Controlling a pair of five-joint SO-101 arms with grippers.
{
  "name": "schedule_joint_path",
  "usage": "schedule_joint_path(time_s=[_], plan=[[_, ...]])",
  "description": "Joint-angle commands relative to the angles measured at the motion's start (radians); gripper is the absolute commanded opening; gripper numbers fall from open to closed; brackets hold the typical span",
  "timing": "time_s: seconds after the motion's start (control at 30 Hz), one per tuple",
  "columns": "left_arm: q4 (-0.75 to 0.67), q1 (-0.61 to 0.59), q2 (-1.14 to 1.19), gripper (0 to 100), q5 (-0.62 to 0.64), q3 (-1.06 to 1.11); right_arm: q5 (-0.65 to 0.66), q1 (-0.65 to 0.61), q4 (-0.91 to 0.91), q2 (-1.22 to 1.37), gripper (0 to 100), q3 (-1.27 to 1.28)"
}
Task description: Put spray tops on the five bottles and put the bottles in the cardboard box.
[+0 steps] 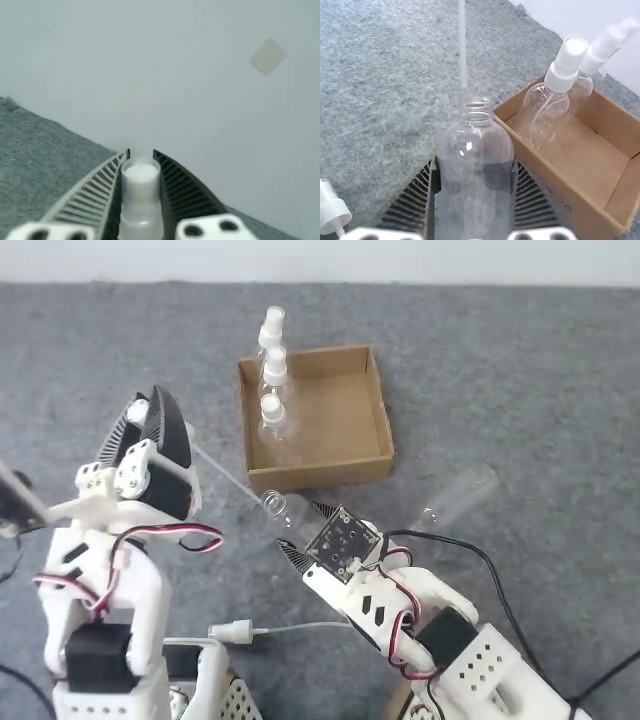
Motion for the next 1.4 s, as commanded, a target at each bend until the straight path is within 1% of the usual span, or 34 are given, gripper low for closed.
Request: schedule_joint_path(time_s=[0.0,0.2,0.3,0.47,0.73,0.83,1.0,1.13,1.2,1.37], plan=[[-0.031,-0.003,-0.008,1,0.006,-0.050,0.015,-0.012,-0.019,-0.027,0.7,-0.014],[-0.031,0.000,-0.008,1,0.008,-0.048,0.017,-0.025,-0.019,-0.027,0.7,-0.012],[-0.029,0.037,-0.006,1,0.008,-0.025,0.017,-0.048,-0.018,-0.027,0.7,-0.012],[-0.029,0.094,-0.008,1,0.005,0.035,0.017,-0.042,-0.025,-0.027,0.7,-0.012],[-0.005,0.097,-0.008,1,0.002,0.076,0.017,-0.042,-0.027,-0.027,0.7,-0.015],[0.029,0.138,-0.008,1,-0.020,0.079,0.017,-0.041,-0.030,-0.027,0.7,-0.021],[0.026,0.232,-0.008,1,-0.055,0.139,0.017,-0.041,-0.096,-0.027,0.7,-0.012],[0.003,0.218,-0.008,2,-0.055,0.160,0.017,-0.041,-0.096,-0.027,0.7,-0.012],[0.009,0.215,-0.008,6,-0.063,0.162,0.017,-0.041,-0.097,-0.027,0.7,-0.014],[0.058,0.216,-0.008,20,-0.086,0.162,0.017,-0.041,-0.097,-0.027,0.7,-0.020]])
